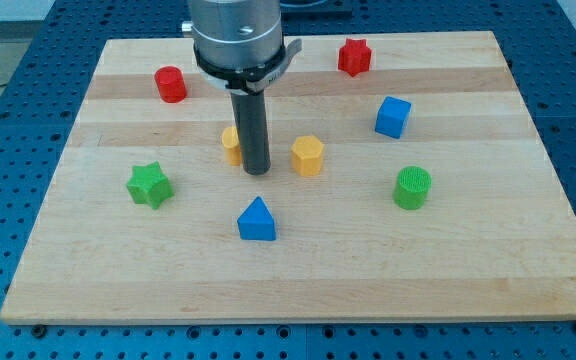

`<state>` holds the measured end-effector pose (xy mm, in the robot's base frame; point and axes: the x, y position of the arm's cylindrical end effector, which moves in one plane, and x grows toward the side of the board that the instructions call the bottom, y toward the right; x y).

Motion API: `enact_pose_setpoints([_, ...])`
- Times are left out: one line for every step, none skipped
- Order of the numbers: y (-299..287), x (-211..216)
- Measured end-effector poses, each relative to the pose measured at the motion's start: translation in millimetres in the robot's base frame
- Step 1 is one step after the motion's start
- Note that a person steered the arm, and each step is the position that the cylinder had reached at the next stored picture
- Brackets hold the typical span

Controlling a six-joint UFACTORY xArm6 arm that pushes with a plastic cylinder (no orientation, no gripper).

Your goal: Move the yellow hexagon below the blue cube

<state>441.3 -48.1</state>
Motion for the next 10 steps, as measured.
enact_pose_setpoints([49, 40])
enact_pose_setpoints([39, 46])
enact_pose_setpoints([12, 15])
enact_pose_setpoints([36, 9])
enact_pose_setpoints([40, -3])
enact_pose_setpoints([45, -20])
enact_pose_setpoints([79, -14])
enact_pose_setpoints([58, -42])
enact_pose_setpoints([81, -36])
enact_pose_setpoints([101, -17])
